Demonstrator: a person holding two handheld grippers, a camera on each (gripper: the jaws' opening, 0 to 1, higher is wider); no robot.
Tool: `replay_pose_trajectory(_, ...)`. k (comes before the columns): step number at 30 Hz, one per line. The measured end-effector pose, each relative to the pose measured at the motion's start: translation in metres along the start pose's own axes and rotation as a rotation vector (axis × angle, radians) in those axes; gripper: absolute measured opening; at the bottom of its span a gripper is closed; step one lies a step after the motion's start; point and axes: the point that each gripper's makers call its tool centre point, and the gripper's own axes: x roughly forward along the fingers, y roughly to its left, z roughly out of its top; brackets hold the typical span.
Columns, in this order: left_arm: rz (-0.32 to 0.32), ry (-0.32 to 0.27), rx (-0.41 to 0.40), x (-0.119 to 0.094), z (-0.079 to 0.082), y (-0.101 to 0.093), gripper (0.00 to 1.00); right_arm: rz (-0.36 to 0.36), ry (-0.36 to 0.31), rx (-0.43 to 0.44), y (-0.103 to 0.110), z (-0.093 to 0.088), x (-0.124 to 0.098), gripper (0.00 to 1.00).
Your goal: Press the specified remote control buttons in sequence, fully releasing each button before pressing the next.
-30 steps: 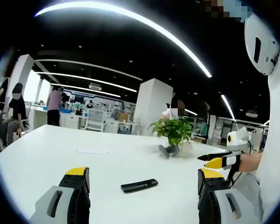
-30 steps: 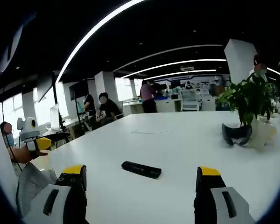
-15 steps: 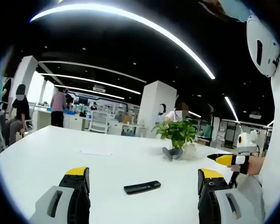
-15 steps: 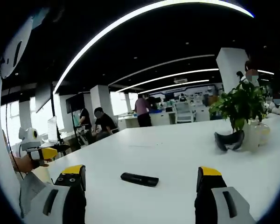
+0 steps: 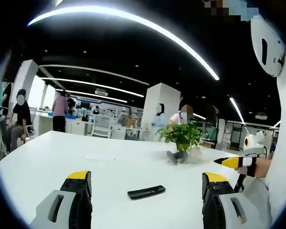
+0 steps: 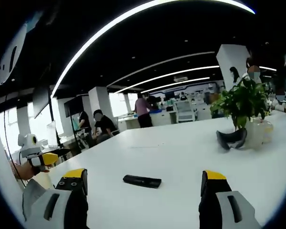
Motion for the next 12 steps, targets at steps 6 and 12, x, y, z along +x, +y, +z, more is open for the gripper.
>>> replay_pose_trajectory(6,0.005,0.015,0.006,-0.0013,-0.0021,0.0001,1.00,0.005,0.011,-0.020,0.0029,-0.0001,0.0003,0.99)
replay_pose_trajectory(12,-0.004,0.010,-0.011,0.0005,-0.0032,-0.0006,1.00,0.003,0.008,0.003,0.0012,0.0026,0.0020,0.99)
